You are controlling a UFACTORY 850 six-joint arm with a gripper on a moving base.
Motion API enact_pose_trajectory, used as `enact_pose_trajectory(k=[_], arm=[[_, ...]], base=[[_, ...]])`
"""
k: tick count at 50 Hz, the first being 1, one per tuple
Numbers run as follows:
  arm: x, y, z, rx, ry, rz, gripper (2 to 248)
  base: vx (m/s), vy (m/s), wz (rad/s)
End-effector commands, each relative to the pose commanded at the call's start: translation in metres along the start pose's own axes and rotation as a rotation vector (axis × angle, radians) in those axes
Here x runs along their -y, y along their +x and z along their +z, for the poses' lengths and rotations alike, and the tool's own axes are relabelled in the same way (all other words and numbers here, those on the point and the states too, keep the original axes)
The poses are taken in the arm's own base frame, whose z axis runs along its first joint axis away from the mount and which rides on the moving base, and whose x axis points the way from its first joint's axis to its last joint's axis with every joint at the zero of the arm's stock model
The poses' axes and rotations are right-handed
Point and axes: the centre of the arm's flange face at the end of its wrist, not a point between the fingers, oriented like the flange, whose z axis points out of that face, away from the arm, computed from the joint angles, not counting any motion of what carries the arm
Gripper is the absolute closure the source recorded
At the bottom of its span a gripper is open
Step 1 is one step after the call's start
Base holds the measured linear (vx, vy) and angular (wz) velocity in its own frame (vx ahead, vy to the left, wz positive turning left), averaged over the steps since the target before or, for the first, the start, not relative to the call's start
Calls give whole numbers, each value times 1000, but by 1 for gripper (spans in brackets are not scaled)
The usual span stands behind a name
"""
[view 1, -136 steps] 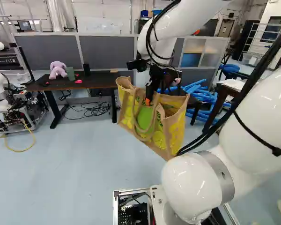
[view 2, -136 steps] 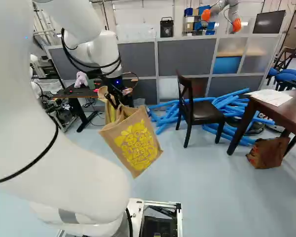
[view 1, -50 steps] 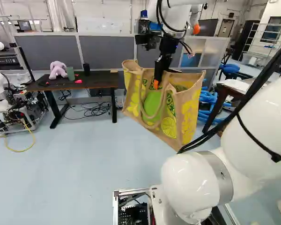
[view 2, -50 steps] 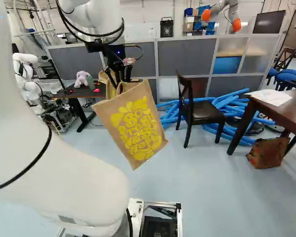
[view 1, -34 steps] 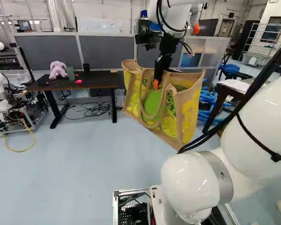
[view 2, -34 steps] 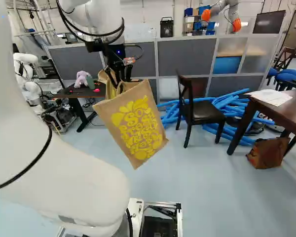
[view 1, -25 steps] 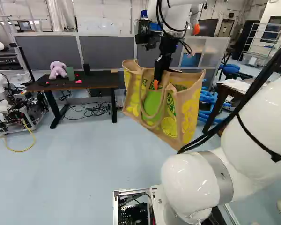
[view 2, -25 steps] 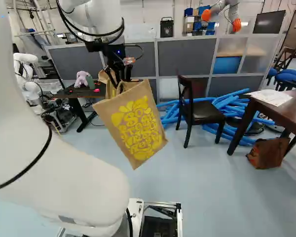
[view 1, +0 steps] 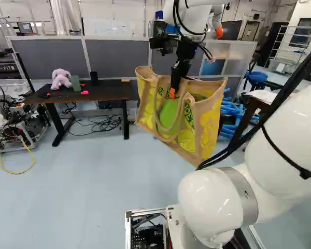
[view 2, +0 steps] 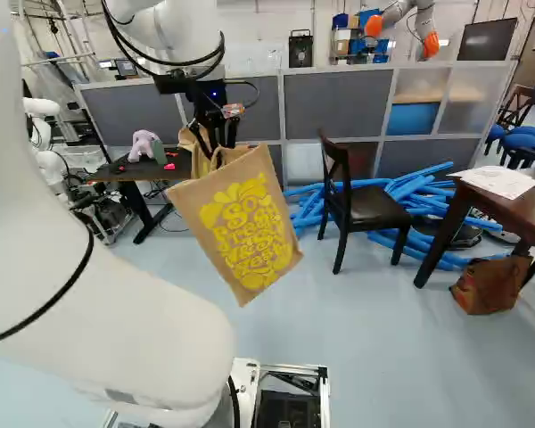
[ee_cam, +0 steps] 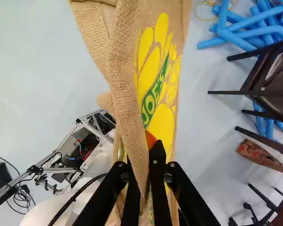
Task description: Pick up the bag on the ground and place it on the table
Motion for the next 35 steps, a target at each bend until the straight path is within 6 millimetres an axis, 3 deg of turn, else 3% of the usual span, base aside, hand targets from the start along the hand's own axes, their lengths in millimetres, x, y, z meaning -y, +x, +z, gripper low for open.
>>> enact_pose_trajectory(k=[16,35], arm=[[0,0,0,0,0,0,225],[0,0,0,0,0,0,225]], base=[[177,37,136],[183,82,172]])
